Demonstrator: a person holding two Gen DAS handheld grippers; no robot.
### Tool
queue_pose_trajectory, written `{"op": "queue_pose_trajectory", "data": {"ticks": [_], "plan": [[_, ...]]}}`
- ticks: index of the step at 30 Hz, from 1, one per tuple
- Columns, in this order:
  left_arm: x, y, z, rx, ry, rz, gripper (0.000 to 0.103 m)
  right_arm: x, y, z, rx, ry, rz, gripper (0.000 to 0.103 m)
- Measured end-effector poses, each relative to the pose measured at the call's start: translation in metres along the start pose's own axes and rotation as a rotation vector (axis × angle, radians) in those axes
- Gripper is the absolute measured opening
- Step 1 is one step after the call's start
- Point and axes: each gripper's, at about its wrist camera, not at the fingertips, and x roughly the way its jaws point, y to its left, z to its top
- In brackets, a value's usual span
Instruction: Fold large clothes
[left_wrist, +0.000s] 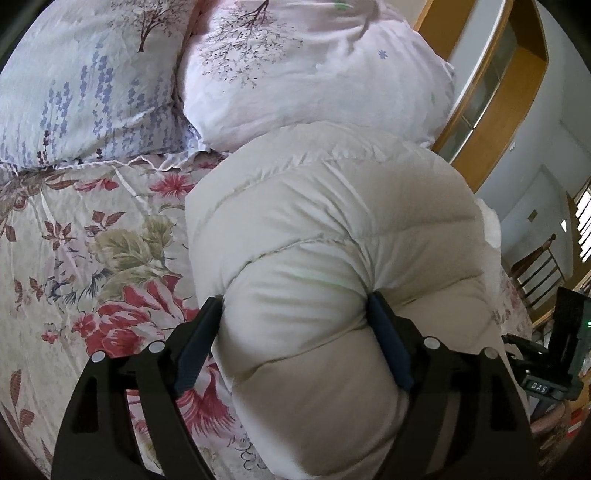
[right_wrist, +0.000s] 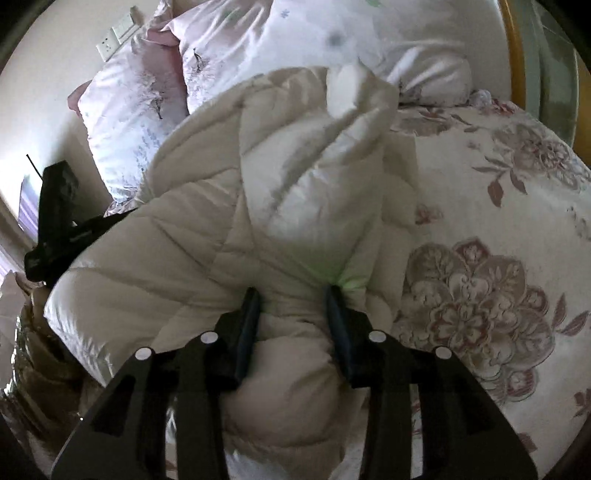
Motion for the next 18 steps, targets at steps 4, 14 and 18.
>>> {"op": "queue_pose_trajectory", "data": {"ticks": [4, 14, 18], "plan": [[-0.020, -0.008, -0.001, 0.031, -0.050, 0.006, 0.070, 0.003, 0.003, -0.002, -0.007, -0.001, -0.031, 0.038], [-0.082, -0.065, -0.049, 0.240, -0.096, -0.122, 0.069, 0.004, 0.007, -0.004, -0.016, -0.003, -0.060, 0.038], [-0.051, -0.069, -0.058, 0.279, -0.020, -0.040, 0.070, 0.001, 0.009, 0.000, -0.031, 0.022, -0.066, 0.041]]}}
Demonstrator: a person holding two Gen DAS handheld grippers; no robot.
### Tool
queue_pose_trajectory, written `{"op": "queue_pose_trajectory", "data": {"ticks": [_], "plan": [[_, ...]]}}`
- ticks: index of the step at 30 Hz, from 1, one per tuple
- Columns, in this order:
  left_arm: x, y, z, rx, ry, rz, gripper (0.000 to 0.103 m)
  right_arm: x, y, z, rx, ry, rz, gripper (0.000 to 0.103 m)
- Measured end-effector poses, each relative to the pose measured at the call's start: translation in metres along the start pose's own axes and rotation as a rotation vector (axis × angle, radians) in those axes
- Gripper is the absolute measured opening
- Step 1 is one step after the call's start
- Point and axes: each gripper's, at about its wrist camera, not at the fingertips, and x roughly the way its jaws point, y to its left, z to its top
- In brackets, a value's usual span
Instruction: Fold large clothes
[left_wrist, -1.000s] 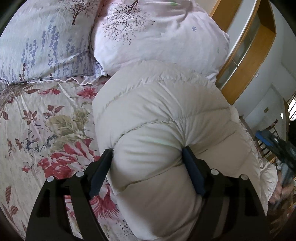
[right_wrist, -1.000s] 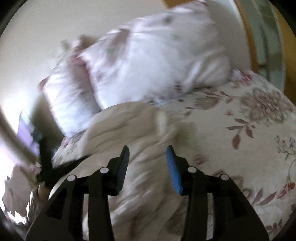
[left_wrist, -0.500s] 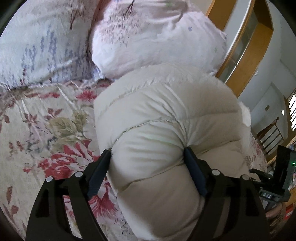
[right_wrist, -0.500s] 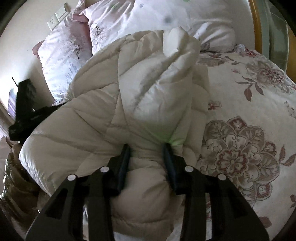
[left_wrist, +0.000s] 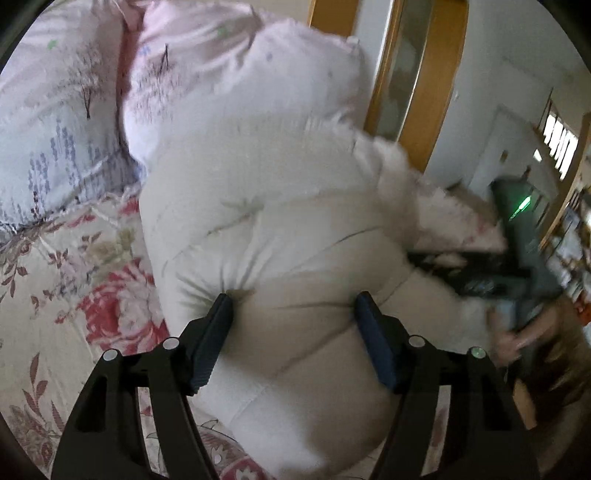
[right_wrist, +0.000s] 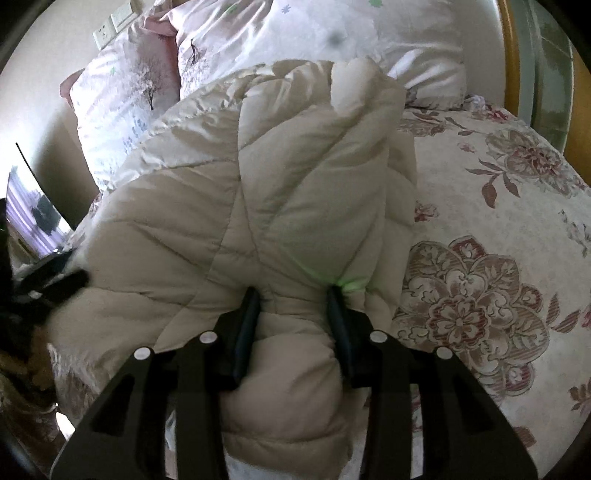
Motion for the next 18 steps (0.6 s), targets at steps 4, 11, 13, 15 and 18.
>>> {"op": "queue_pose_trajectory", "data": {"ticks": [4, 11, 13, 15, 18], "plan": [[0.002, 0.003, 0.002, -0.013, 0.016, -0.003, 0.070, -0.017, -0.017, 0.022, 0.076, 0.016, 0.109, 0.058], [0.000, 0.002, 0.001, -0.021, 0.014, 0.001, 0.071, -0.033, -0.051, 0.081, 0.284, -0.135, 0.128, 0.071], [0.001, 0.002, 0.001, -0.022, 0.014, 0.002, 0.072, -0.017, -0.051, 0.092, 0.309, -0.110, 0.121, 0.073], [0.001, 0.000, 0.001, -0.024, 0.013, 0.004, 0.073, -0.001, -0.048, 0.095, 0.307, -0.103, 0.106, 0.051], [-0.001, -0.001, 0.001, -0.021, 0.000, -0.003, 0.075, 0.011, -0.054, 0.087, 0.340, -0.118, 0.076, 0.016]]}}
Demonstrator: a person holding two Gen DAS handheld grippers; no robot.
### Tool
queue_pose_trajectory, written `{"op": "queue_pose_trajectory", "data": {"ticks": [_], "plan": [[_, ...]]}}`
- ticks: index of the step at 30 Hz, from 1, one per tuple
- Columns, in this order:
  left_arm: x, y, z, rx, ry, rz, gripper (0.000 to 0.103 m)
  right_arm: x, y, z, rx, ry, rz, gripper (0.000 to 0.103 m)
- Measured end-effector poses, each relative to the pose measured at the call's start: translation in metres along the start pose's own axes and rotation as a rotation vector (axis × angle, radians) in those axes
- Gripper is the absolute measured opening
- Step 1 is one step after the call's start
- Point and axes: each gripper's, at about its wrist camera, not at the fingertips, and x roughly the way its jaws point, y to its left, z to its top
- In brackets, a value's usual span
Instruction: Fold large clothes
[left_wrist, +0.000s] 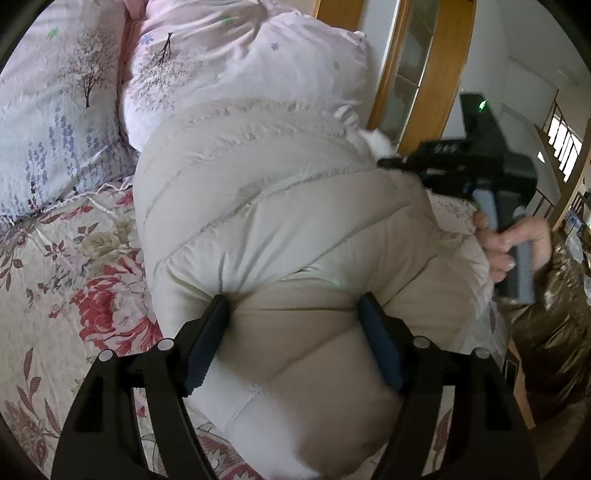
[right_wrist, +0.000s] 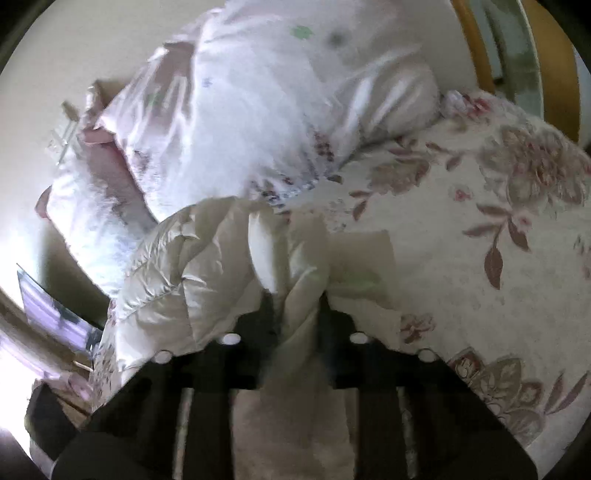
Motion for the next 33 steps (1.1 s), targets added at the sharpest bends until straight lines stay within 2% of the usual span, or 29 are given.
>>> {"op": "queue_pose_trajectory", "data": {"ticks": [3, 7, 10, 13, 15, 17, 19, 21, 23, 25, 27, 29, 33], "plan": [[-0.006, 0.001, 0.004, -0.013, -0.034, -0.031, 0.075, 0.005, -0.015, -0.006, 0.049, -0.018, -0.052, 0.013], [-0.016, 0.010, 0.017, -0.066, -0.087, -0.067, 0.074, 0.021, -0.021, -0.015, 0.029, 0.011, -0.156, 0.013], [-0.007, 0.007, 0.022, -0.052, -0.054, -0.048, 0.074, 0.034, -0.014, -0.019, -0.026, 0.031, -0.232, 0.014], [0.000, 0.001, 0.021, -0.029, -0.027, -0.019, 0.075, 0.041, -0.014, -0.020, -0.039, 0.044, -0.265, 0.015], [0.005, -0.001, 0.022, -0.015, -0.020, 0.001, 0.075, 0.043, -0.018, -0.019, -0.028, 0.052, -0.259, 0.016], [0.006, -0.003, 0.024, -0.010, -0.016, 0.010, 0.075, 0.042, -0.019, -0.018, -0.031, 0.060, -0.251, 0.022], [0.000, -0.001, 0.025, -0.020, -0.019, 0.012, 0.075, 0.032, -0.021, -0.015, -0.027, 0.064, -0.246, 0.037], [-0.014, 0.006, 0.024, -0.048, -0.048, -0.013, 0.075, 0.008, -0.024, -0.014, -0.006, 0.029, -0.212, 0.043], [-0.028, 0.023, 0.024, -0.112, -0.094, -0.040, 0.078, -0.022, -0.021, -0.017, -0.012, -0.032, -0.142, 0.045], [-0.035, 0.041, 0.026, -0.177, -0.124, -0.040, 0.079, -0.040, -0.014, -0.022, -0.033, -0.045, -0.072, 0.051], [-0.034, 0.062, 0.029, -0.258, -0.123, -0.039, 0.079, -0.048, -0.003, -0.032, -0.071, -0.024, -0.008, 0.051], [-0.030, 0.077, 0.030, -0.329, -0.108, -0.074, 0.079, -0.044, 0.007, -0.043, -0.110, 0.021, 0.026, 0.051], [-0.010, 0.096, 0.029, -0.444, -0.048, -0.140, 0.079, -0.019, 0.013, -0.053, -0.140, 0.093, 0.007, 0.055]]}}
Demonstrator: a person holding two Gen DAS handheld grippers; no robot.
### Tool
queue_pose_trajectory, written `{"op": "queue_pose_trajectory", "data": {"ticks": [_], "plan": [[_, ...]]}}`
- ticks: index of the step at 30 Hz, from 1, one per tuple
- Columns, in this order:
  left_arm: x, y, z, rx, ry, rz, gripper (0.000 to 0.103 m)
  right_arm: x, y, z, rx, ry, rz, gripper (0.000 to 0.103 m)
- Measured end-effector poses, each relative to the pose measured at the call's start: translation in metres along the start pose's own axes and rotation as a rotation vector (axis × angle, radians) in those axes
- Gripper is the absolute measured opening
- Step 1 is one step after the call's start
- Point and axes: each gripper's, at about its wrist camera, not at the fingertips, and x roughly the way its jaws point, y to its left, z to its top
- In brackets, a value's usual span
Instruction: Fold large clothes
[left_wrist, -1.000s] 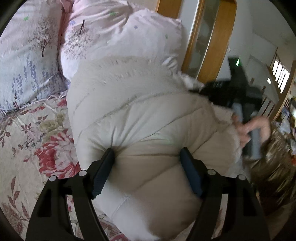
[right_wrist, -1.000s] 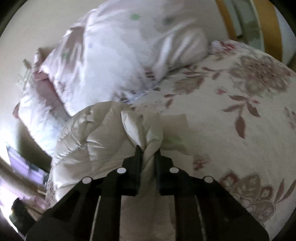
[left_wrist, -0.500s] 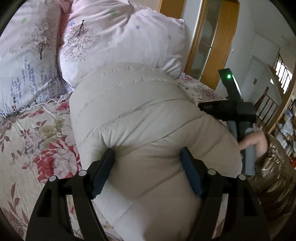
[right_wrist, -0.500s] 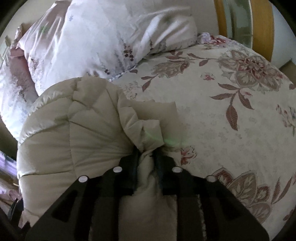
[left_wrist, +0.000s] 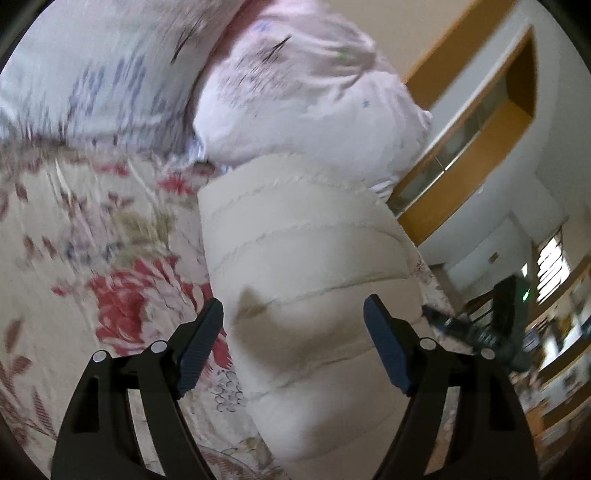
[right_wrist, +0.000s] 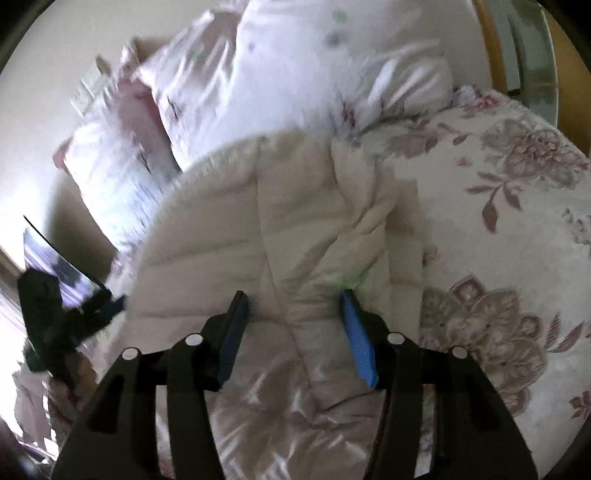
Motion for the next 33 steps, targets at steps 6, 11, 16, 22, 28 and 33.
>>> {"op": "queue_pose_trajectory", "data": {"ticks": [6, 11, 16, 22, 28, 33], "plan": [[0.020, 0.012, 0.003, -0.070, 0.027, -0.036, 0.079, 0.030, -0.013, -0.004, 0.028, 0.068, -0.001, 0.057], [0.025, 0.012, 0.005, -0.068, 0.043, -0.054, 0.079, 0.006, -0.019, 0.005, 0.070, 0.057, 0.070, 0.082], [0.025, 0.017, 0.004, -0.091, 0.050, -0.071, 0.080, -0.010, -0.057, 0.022, 0.221, 0.026, 0.110, 0.100], [0.031, 0.018, 0.003, -0.100, 0.067, -0.081, 0.082, 0.022, -0.081, 0.025, 0.326, 0.150, 0.184, 0.100], [0.039, 0.021, 0.003, -0.115, 0.088, -0.097, 0.084, 0.045, -0.076, 0.029, 0.315, 0.212, 0.235, 0.101], [0.047, 0.022, 0.003, -0.131, 0.110, -0.113, 0.087, 0.055, -0.064, 0.030, 0.270, 0.246, 0.268, 0.101]]}}
